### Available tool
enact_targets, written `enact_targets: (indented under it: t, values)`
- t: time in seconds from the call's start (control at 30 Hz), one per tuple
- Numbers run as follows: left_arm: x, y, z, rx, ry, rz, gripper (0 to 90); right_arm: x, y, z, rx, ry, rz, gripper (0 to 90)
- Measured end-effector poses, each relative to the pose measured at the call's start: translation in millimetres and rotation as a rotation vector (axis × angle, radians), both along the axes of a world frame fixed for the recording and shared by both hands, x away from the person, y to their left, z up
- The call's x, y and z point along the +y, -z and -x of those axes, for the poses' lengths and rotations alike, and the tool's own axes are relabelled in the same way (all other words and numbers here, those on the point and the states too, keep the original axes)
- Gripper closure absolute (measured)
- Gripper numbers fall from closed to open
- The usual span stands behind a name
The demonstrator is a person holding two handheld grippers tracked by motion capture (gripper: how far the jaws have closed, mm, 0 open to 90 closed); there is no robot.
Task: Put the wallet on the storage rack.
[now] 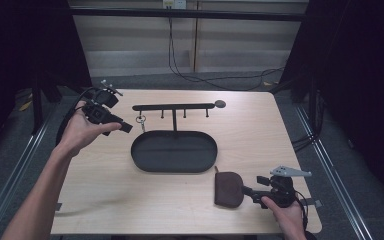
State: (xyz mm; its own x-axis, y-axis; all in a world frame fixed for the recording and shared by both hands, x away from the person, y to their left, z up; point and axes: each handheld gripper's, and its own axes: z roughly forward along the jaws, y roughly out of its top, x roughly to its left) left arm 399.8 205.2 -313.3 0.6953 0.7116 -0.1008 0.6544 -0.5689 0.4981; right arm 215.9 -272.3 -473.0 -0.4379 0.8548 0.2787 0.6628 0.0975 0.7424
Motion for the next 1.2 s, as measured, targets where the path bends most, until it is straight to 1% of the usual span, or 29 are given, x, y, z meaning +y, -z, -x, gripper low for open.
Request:
enact_targets:
  t: [0.03,0.07,0.13,0.17,0.2,0.27,0.3,0.4,0.47,0.5,0.53,0.6,0.63,0.67,0.7,0.73,0.77,0.8,0.83,0.87,0.93,0.97,1.1,1.13,1.17,1.2]
  values:
    - [1.8,1.5,2.7,-0.016,-0.009,0.014,49.8,-0.2,0.1,-0.2,0.001,0.001,-0.001,21.2]
    - [3.4,2.2,3.8,-0.019,-0.01,0.018,48.6,-0.4,0.4,-0.8,-0.002,-0.002,-0.001,21.2]
    - [6.5,5.4,8.3,-0.036,-0.037,0.026,45.6,-0.1,0.4,-1.3,0.001,0.001,-0.004,21.2]
    - [9.0,6.7,9.8,-0.039,-0.037,0.017,43.7,0.0,0.5,-1.7,0.002,0.001,-0.003,21.2]
    - [10.7,8.4,11.9,-0.042,-0.055,0.016,41.4,0.1,0.5,-1.9,0.002,0.0,-0.003,21.2]
    - [15.4,11.3,17.1,-0.054,-0.076,0.023,38.6,0.0,0.4,-1.4,0.001,0.002,-0.003,21.2]
    - [17.7,12.7,19.9,-0.064,-0.075,0.029,38.3,-0.1,0.4,-1.3,0.0,0.002,-0.003,21.2]
    - [23.3,19.3,28.2,-0.062,-0.084,0.05,31.8,-0.1,0.1,-0.7,0.0,0.003,-0.003,21.2]
    - [26.4,23.2,31.6,-0.064,-0.085,0.046,27.4,0.0,0.1,-1.0,-0.002,0.001,-0.004,21.2]
    - [28.1,25.2,34.0,-0.055,-0.091,0.059,25.9,0.0,0.1,-1.1,-0.001,0.001,-0.005,21.2]
    - [30.1,27.1,36.3,-0.054,-0.097,0.086,24.2,0.0,0.1,-1.1,-0.001,0.001,-0.004,21.2]
    - [34.8,30.8,41.0,-0.049,-0.105,0.12,20.2,0.0,0.0,-0.7,-0.002,0.001,-0.001,21.2]
    - [36.5,33.7,44.2,-0.063,-0.099,0.124,19.0,-0.1,-0.1,-0.3,-0.003,0.001,0.001,21.2]
    - [37.6,36.9,47.4,-0.061,-0.095,0.129,16.6,-0.1,-0.2,-0.1,-0.003,0.002,-0.001,21.2]
    - [39.8,39.2,49.7,-0.053,-0.087,0.135,16.3,-0.3,0.0,-0.1,-0.005,0.002,0.0,21.2]
    - [41.4,41.5,53.3,-0.064,-0.092,0.148,17.7,-0.1,-0.1,0.0,-0.002,0.003,-0.001,21.2]
    - [42.9,44.2,57.6,-0.08,-0.105,0.174,17.9,-0.1,0.1,-0.2,-0.002,0.002,0.0,21.2]
    - [45.0,47.5,59.7,-0.07,-0.114,0.186,17.9,-0.1,0.2,-0.5,-0.003,0.0,0.0,21.2]
    - [46.1,51.2,61.6,-0.067,-0.125,0.196,17.9,0.1,0.2,-0.7,-0.003,0.0,0.001,21.2]
    - [48.0,54.3,63.6,-0.076,-0.112,0.202,17.9,0.2,0.3,-0.8,-0.002,-0.001,0.001,21.2]
    - [52.9,59.4,68.0,-0.083,-0.131,0.219,17.4,0.4,0.2,-0.9,-0.001,0.001,0.0,21.4]
    - [55.8,62.2,70.5,-0.091,-0.132,0.229,17.3,0.4,0.1,-0.8,-0.001,0.001,-0.001,21.4]
    - [66.7,74.5,82.9,-0.099,-0.145,0.258,16.1,0.2,0.3,-1.0,0.0,0.005,-0.001,21.4]
    - [69.4,77.2,87.0,-0.11,-0.158,0.267,16.9,0.2,0.3,-1.0,0.001,0.006,-0.002,21.4]
    - [71.6,79.6,91.1,-0.126,-0.166,0.256,17.9,0.0,0.4,-1.0,0.001,0.007,-0.002,21.4]
    - [73.3,82.2,95.6,-0.141,-0.18,0.261,18.9,-0.3,0.5,-1.1,0.0,0.007,-0.004,21.5]
